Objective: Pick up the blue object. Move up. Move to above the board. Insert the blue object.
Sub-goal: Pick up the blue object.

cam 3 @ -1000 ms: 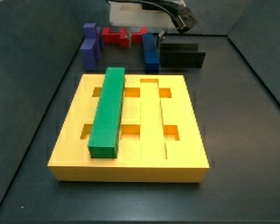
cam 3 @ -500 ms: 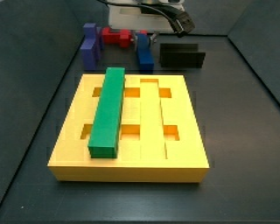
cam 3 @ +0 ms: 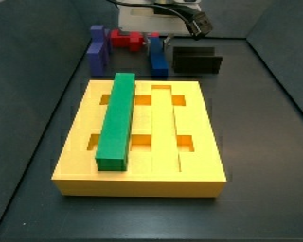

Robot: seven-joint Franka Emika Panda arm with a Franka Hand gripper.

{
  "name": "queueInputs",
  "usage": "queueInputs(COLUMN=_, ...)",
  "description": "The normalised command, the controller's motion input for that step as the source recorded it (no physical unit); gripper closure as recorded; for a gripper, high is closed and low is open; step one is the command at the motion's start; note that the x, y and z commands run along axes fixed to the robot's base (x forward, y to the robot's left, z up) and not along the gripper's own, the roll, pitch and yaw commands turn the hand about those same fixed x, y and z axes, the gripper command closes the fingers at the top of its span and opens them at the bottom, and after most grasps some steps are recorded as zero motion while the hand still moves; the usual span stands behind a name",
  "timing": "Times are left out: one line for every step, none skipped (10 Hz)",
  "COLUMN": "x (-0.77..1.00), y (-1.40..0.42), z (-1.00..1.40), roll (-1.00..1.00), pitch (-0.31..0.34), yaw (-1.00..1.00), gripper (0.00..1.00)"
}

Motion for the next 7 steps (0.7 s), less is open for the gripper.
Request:
queueInputs(x=0.0, y=0.0, z=0.0, roll=0.0, pitch=0.0, yaw=0.0, gripper=1.0)
queueInputs(x=0.0, y=0.0, z=0.0, roll=0.0, pitch=0.0, yaw=0.0, gripper=1.0)
queueInputs(x=0.0, y=0.0, z=0.0, roll=0.0, pitch=0.0, yaw=0.0, gripper=1.0)
queueInputs(x=0.0, y=0.0, z=0.0, roll=0.0, pitch=0.0, yaw=0.0, gripper=1.0)
queueInputs(x=0.0, y=0.0, z=0.0, roll=0.0, pitch=0.0, yaw=0.0, gripper=1.0)
queueInputs(x=0.0, y=0.0, z=0.0, roll=0.0, pitch=0.0, yaw=0.0, gripper=1.0)
queueInputs(x=0.0, y=0.0, z=0.0, roll=0.0, pitch=0.0, yaw=0.0, gripper=1.0)
